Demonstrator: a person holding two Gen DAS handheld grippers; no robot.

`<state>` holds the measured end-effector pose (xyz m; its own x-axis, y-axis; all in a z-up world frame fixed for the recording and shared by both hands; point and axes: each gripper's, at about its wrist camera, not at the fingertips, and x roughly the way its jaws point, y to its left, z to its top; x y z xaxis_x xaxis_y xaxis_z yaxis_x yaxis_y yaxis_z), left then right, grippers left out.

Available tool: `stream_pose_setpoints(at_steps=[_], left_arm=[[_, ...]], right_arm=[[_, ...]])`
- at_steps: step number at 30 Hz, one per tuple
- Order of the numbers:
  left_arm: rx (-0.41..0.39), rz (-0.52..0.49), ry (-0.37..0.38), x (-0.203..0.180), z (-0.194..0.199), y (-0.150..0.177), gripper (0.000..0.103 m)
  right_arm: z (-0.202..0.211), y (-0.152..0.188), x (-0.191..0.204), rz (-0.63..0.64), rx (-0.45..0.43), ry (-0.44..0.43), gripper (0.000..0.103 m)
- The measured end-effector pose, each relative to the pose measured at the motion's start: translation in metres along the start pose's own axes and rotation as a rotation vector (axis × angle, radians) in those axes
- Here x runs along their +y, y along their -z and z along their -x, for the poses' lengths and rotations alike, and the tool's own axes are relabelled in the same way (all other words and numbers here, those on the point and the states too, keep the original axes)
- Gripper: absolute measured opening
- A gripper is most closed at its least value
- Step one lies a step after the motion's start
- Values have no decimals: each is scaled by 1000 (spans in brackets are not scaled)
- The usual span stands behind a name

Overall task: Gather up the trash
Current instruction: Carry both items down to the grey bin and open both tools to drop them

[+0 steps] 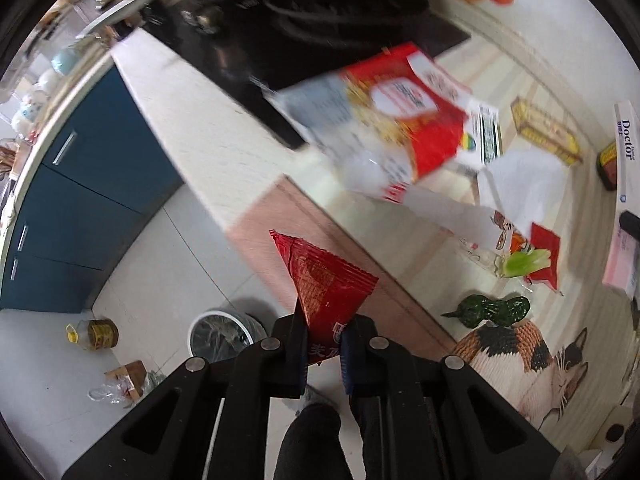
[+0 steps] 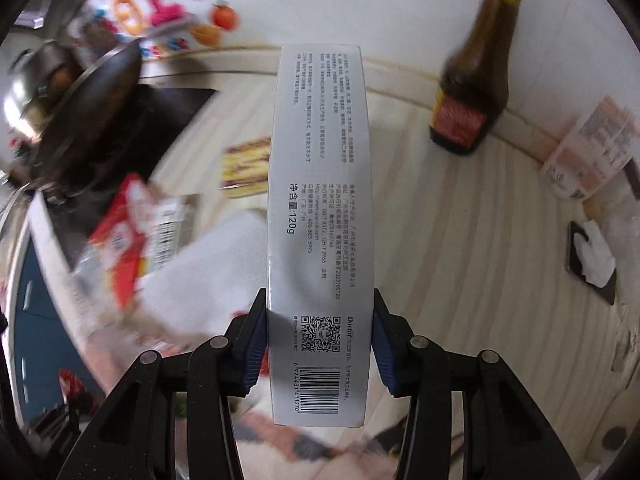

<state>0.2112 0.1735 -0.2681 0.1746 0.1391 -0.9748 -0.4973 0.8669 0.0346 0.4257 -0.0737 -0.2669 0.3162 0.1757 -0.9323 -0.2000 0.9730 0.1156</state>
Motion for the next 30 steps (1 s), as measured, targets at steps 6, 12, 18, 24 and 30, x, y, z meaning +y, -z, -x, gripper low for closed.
stream_pose_setpoints(at_steps=[6,12,18,24,30], left_arm=[[-87,60,16,61,35,27,9],[-131,148,-12,140,56,71,9],[-106,295,-57,223,39,126,9],[9,489,-58,301,-30,177,9],[152,680,-30,360,-167,233,9]], right_arm=[[56,46,65,90,-42,-99,48],[80,110,153,229,-18,-196,48],[71,184,242,399,49,-280,48],[1,268,329,573,201,-314,48],[-131,359,376,713,407,-318,48]])
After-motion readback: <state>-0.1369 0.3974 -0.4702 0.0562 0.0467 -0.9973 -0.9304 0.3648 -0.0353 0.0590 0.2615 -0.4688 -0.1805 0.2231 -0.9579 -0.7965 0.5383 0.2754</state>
